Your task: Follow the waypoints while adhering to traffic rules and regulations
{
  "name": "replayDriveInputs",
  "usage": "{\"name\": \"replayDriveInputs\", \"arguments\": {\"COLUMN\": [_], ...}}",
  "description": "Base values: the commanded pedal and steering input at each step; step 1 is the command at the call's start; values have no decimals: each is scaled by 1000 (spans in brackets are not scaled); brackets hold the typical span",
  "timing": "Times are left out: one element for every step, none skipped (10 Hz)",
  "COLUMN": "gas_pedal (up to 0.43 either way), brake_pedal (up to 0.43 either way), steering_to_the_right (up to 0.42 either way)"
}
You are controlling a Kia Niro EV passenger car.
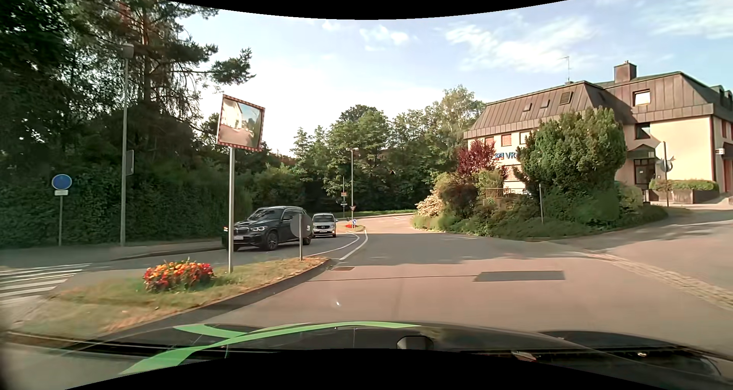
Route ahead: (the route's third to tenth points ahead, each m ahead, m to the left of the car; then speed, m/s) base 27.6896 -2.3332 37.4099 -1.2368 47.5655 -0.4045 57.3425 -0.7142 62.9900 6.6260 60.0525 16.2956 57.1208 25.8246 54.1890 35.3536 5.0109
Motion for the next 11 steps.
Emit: {"name": "replayDriveInputs", "arguments": {"gas_pedal": [59, 59, 47, 39, 39, 39, 39, 39, 39, 39, 39], "brake_pedal": [0, 0, 0, 0, 0, 0, 0, 0, 0, 0, 0], "steering_to_the_right": [61, 55, 51, 43, 35, 29, 21, 14, 10, 5, 1]}}
